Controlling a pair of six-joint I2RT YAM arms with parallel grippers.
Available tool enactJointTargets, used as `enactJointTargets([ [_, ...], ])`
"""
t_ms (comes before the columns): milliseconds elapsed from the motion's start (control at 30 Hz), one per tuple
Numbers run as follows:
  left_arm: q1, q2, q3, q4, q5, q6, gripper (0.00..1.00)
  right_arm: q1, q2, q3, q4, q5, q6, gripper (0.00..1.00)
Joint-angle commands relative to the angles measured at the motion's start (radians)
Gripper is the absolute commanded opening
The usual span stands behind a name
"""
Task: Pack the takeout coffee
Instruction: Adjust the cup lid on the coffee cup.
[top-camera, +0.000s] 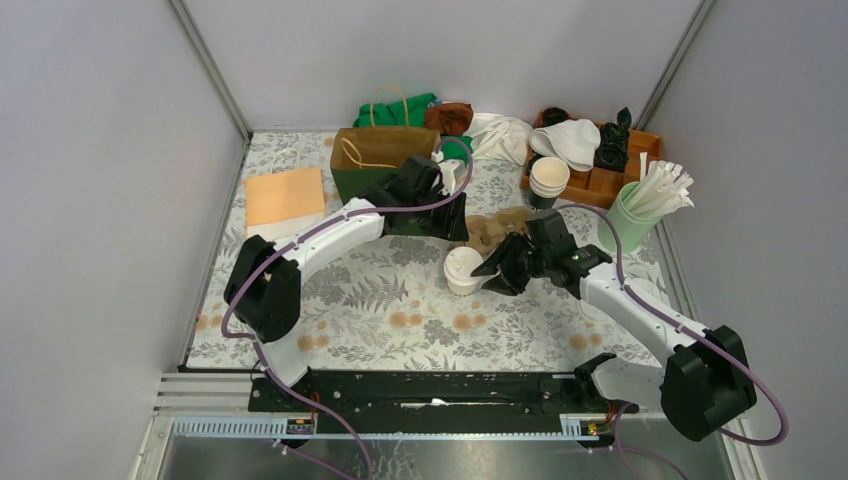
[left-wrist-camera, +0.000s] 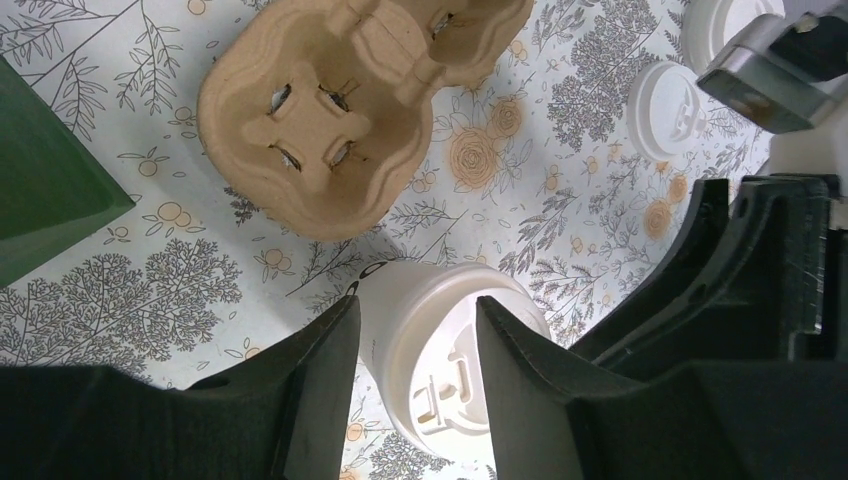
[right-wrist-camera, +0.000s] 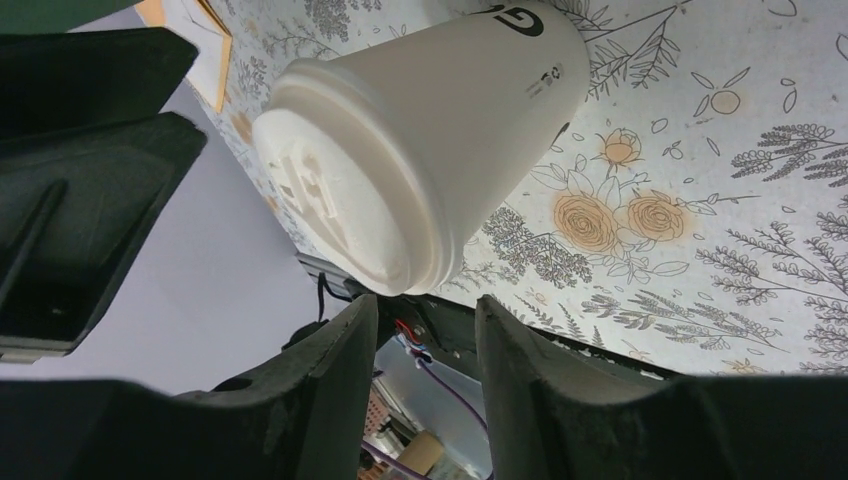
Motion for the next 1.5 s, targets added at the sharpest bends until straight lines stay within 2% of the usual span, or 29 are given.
enactJointTargets([
  [0,0.007,-0.007,0.033,0.033,0.043,0.025,0.50,0.008,0.003,-0.028,0.093,-0.025,0.094,0.48],
  [500,0.024,-0.063,-0.047,0.039,0.075,0.009,0.49,0.024,0.042,-0.013,0.150,-0.038,0.123,0.46],
  [933,0.025,-0.104,-0.102,0.024,0.077,0.002,0.49,0.023,-0.006,0.001,0.087,-0.022,0.111,0.46],
  [1467,0.025,-0.111,-0.146,0.022,0.096,-0.022,0.47,0.023,0.047,0.003,0.162,-0.028,0.117,0.44],
])
